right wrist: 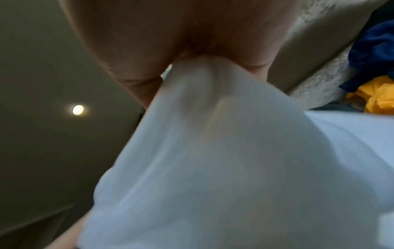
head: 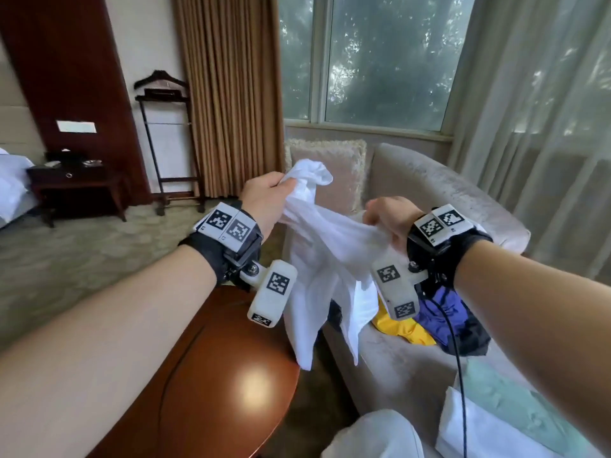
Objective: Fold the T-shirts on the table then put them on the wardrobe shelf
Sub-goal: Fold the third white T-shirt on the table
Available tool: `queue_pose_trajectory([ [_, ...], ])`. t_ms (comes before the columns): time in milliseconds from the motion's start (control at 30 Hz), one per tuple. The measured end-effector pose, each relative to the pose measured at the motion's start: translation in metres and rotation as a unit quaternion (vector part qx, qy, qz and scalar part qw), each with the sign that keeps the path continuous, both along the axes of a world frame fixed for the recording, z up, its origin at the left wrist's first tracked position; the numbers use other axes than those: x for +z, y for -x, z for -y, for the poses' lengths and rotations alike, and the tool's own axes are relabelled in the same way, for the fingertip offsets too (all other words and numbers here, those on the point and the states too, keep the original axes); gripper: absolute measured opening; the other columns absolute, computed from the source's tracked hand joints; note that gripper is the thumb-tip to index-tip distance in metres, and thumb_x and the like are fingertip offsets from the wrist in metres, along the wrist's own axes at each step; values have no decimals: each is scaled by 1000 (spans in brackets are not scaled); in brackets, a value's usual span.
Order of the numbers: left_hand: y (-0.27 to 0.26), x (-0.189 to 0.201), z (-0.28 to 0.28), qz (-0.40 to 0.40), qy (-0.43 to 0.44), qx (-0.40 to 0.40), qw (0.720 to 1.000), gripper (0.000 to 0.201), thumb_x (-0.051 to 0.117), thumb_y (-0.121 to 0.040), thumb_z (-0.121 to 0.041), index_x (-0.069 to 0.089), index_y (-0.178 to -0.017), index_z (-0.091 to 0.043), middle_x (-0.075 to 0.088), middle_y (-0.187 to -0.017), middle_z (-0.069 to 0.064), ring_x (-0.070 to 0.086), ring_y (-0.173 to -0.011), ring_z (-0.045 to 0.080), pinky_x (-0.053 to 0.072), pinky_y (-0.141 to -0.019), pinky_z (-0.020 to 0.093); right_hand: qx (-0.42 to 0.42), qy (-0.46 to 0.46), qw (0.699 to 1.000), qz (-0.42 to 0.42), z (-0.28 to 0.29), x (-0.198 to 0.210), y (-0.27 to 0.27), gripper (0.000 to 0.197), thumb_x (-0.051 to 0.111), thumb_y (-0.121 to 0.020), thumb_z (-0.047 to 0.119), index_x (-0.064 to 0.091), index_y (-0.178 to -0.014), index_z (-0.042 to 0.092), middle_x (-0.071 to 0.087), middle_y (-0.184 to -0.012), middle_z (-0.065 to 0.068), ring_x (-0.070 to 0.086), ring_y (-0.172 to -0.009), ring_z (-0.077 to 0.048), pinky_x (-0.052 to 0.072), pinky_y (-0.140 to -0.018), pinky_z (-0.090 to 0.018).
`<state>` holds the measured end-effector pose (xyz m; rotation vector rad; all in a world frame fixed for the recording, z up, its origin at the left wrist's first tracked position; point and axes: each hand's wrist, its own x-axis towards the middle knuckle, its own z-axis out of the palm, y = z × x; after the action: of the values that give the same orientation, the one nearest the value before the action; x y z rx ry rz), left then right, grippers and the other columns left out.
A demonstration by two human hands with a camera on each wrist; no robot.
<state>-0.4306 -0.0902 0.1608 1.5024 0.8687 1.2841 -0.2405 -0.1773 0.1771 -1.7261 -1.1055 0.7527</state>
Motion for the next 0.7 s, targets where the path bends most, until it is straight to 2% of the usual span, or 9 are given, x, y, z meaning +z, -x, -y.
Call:
queue_pose_trajectory([
  [100, 55, 12, 19, -7, -28, 4, 1000, 18, 62, -89, -24, 74, -80, -14, 66, -85, 14, 59, -80, 21, 43, -76, 34, 73, 72, 988, 117, 7, 13, 56, 24, 54, -90, 16, 46, -68, 21, 48, -75, -1, 48, -66, -17, 49, -69, -30],
  [167, 87, 18, 34, -15, -38, 8, 999, 20, 62, -88, -29, 74, -85, -13, 69, -93, 20, 59, -83, 21, 45, -78, 36, 68, 25, 983, 170, 17, 20, 97, 24, 51, -95, 19, 44, -72, 20, 49, -83, -4, 52, -76, -24, 49, -80, -35],
  [200, 98, 21, 39, -21, -41, 7, 999, 20, 62, -90, -29, 74, -84, -14, 68, -93, 21, 59, -83, 22, 45, -78, 35, 77, 27, 978, 190, 21, 23, 115, 22, 52, -95, 19, 45, -73, 19, 48, -82, -4, 51, -74, -23, 48, -73, -31],
  [267, 129, 25, 52, -35, -48, 18, 998, 19, 62, -92, -26, 74, -80, -18, 67, -87, 14, 59, -81, 21, 43, -76, 33, 140, 83, 982, 100, 29, 24, 153, 12, 58, -90, 18, 54, -79, 15, 53, -80, -2, 50, -67, -15, 43, -61, -23],
  [300, 142, 26, 59, -46, -46, 21, 998, 17, 64, -91, -27, 74, -78, -20, 68, -85, 11, 61, -81, 20, 44, -76, 33, 159, 88, 983, 36, 32, 24, 167, 7, 63, -83, 18, 59, -85, 13, 60, -87, -3, 54, -72, -14, 46, -65, -24],
  [400, 176, 22, 75, -87, -30, 16, 996, 28, 73, -74, -44, 76, -84, -17, 70, -88, 14, 63, -84, 20, 46, -80, 35, 213, 49, 969, -116, 33, 30, 198, 40, 68, -75, 27, 62, -112, 12, 68, -112, -12, 66, -97, -26, 51, -90, -40],
  [533, 203, 25, 99, -113, 7, -34, 993, 39, 87, -63, -35, 77, -98, -19, 75, -103, 5, 67, -106, 20, 50, -98, 37, 297, 42, 949, -97, 38, 37, 241, 32, 61, -91, 28, 63, -116, 8, 67, -115, -17, 62, -110, -34, 49, -98, -47],
  [600, 213, 30, 111, -73, 51, -92, 992, 55, 90, -59, -19, 72, -109, -4, 73, -105, 15, 69, -102, 27, 55, -90, 36, 303, 34, 949, -82, 36, 34, 250, 42, 61, -88, 17, 56, -127, 2, 63, -121, -22, 63, -110, -35, 57, -83, -44],
  [700, 232, 35, 121, -58, 65, -106, 991, 40, 78, -70, -1, 70, -109, 1, 73, -99, 18, 71, -91, 27, 56, -77, 33, 324, 31, 944, -63, 39, 31, 249, 31, 63, -85, -2, 63, -116, 3, 73, -95, -14, 72, -81, -25, 58, -59, -32],
])
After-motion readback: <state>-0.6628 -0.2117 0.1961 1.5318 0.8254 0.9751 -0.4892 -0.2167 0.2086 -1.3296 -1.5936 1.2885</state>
